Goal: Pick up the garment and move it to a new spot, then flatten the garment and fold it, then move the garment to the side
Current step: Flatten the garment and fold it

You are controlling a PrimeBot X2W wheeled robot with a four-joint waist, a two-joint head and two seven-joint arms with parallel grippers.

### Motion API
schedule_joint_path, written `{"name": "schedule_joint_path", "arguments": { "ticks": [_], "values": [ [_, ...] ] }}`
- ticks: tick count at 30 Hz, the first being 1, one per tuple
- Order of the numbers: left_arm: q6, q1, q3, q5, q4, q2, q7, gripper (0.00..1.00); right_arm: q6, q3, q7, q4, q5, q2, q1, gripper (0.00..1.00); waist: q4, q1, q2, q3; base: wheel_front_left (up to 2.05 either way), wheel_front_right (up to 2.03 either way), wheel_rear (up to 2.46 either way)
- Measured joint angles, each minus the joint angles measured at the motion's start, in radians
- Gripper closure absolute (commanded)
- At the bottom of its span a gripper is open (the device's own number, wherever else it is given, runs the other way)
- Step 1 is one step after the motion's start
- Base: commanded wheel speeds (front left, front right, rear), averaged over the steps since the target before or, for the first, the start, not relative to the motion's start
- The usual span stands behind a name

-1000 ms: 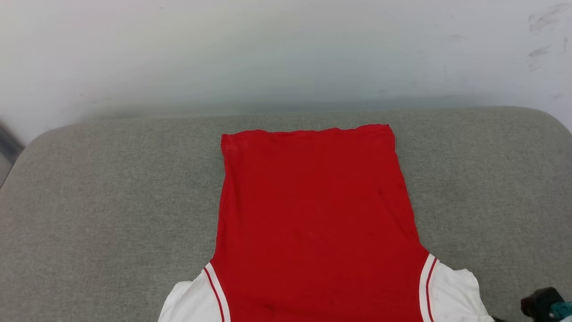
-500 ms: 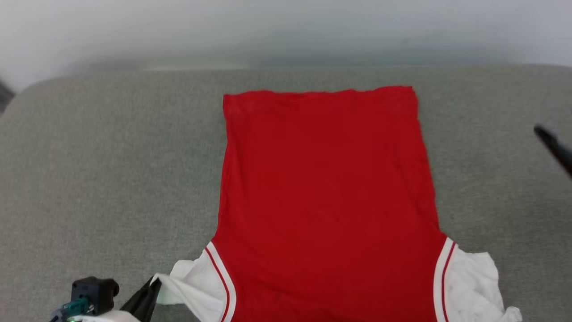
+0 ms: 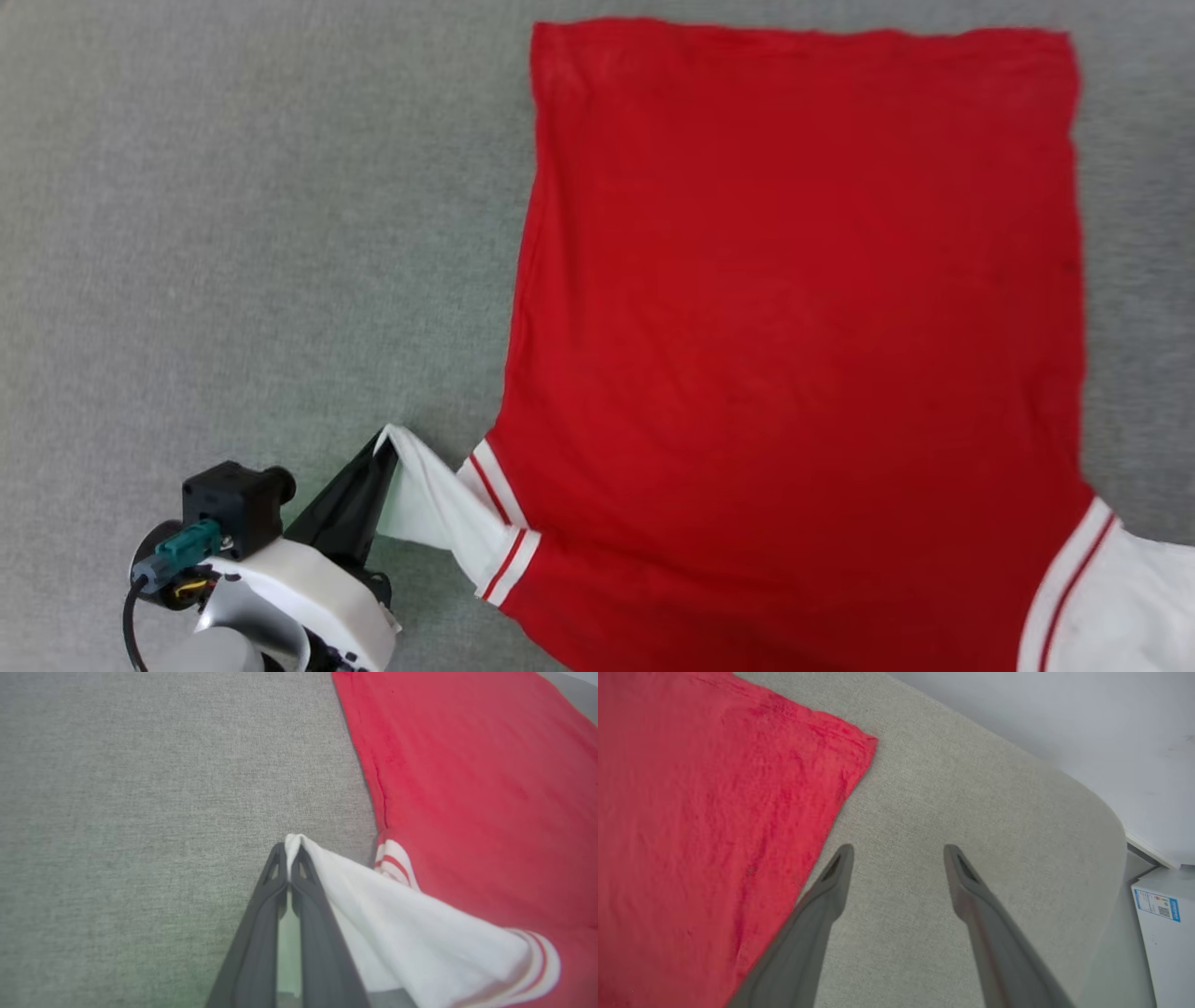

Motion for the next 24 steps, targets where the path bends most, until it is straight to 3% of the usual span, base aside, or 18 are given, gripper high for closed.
{"name": "schedule_joint_path", "arguments": {
  "ticks": [6,13,20,21,22,24],
  "values": [
    [-0.005,-0.044,0.009,0.045,-0.009,-0.032,-0.001,1.0,0.0,-0.035,0.063,0.14,-0.104,0.099,-0.135,0.0,0.061,0.0,0.0,0.109,0.0,0.0,0.0],
    [-0.011,-0.066,0.027,0.077,-0.025,-0.057,-0.007,1.0,0.0,-0.047,0.056,0.223,-0.173,0.172,-0.168,0.0,0.11,-0.0001,0.0,0.198,0.0,0.0,0.0],
    [-0.018,-0.079,0.04,0.099,-0.031,-0.072,-0.011,1.0,0.0,-0.02,0.046,0.24,-0.184,0.149,-0.127,0.0,0.137,-0.0006,0.0,0.247,0.0,0.0,0.0],
    [-0.018,-0.079,0.041,0.102,-0.03,-0.072,-0.011,1.0,0.0,-0.02,0.043,0.238,-0.182,0.144,-0.125,0.82,0.136,-0.0006,0.0,0.247,0.0,0.0,0.0],
    [-0.019,-0.079,0.041,0.102,-0.029,-0.073,-0.011,1.0,0.0,-0.02,0.037,0.235,-0.177,0.139,-0.123,1.0,0.134,-0.0006,0.0,0.245,0.0,0.0,0.0],
    [-0.022,-0.079,0.042,0.102,-0.022,-0.075,-0.011,1.0,0.0,-0.016,0.024,0.233,-0.174,0.135,-0.116,1.0,0.13,-0.0005,0.0,0.238,0.0,0.0,0.0]
  ]
}}
